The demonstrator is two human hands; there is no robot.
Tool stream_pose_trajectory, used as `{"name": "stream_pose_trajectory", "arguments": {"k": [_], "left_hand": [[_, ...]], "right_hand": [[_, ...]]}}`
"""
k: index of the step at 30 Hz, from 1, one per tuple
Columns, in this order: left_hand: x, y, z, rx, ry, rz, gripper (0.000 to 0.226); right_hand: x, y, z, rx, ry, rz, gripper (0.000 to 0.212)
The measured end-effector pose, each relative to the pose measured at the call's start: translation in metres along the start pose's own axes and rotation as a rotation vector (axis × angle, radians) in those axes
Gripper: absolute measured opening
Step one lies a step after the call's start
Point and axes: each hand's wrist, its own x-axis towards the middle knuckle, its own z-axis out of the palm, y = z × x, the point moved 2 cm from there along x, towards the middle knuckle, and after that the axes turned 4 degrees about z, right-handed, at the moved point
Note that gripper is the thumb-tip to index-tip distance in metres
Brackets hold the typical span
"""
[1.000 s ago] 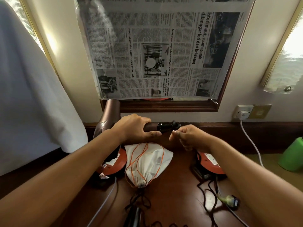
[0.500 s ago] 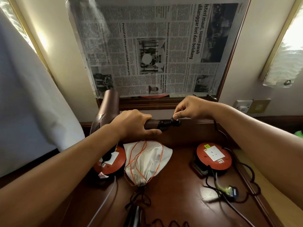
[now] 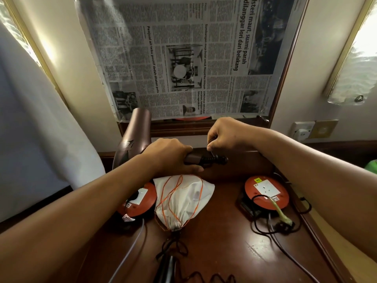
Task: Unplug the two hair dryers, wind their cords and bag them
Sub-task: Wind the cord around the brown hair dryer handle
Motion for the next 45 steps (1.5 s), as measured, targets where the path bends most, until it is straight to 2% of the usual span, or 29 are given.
{"name": "stream_pose_trajectory", "arguments": {"k": [5, 8, 12, 16, 19, 22, 25, 30, 36, 42, 45], "left_hand": [[0.001, -0.005, 0.014, -0.096, -0.039, -0.067, 0.053], [0.002, -0.008, 0.020, -0.120, -0.057, -0.128, 0.059], [0.003, -0.012, 0.031, -0.168, -0.004, -0.203, 0.069], [-0.002, -0.007, 0.036, -0.219, 0.050, -0.246, 0.063], [-0.006, -0.004, 0.038, -0.259, 0.094, -0.245, 0.061], [-0.009, -0.006, 0.036, -0.297, 0.139, -0.243, 0.061], [-0.013, -0.007, 0.032, -0.268, 0.136, -0.222, 0.061], [-0.022, -0.009, 0.027, -0.267, 0.131, -0.176, 0.055], [-0.028, -0.013, 0.021, -0.254, 0.148, -0.133, 0.055], [-0.030, -0.018, 0.011, -0.285, 0.172, -0.093, 0.054], [-0.030, -0.018, 0.005, -0.280, 0.170, -0.074, 0.060]], "right_hand": [[-0.017, -0.009, 0.007, -0.013, 0.116, 0.028, 0.014], [-0.033, -0.011, 0.017, -0.004, 0.199, 0.054, 0.021], [-0.058, -0.017, 0.042, 0.218, 0.298, 0.126, 0.023], [-0.072, -0.016, 0.073, 0.428, 0.417, 0.196, 0.019], [-0.076, -0.015, 0.093, 0.774, 0.403, 0.268, 0.007], [-0.082, -0.017, 0.112, 1.302, 0.238, 0.329, 0.021], [-0.083, -0.014, 0.126, 1.469, 0.155, 0.334, 0.026], [-0.078, -0.004, 0.135, 1.479, 0.089, 0.291, 0.030], [-0.068, 0.012, 0.126, 1.538, -0.112, 0.219, 0.025], [-0.048, 0.021, 0.108, 1.101, -0.164, 0.265, 0.043], [-0.037, 0.025, 0.094, 0.942, -0.156, 0.291, 0.043]]}}
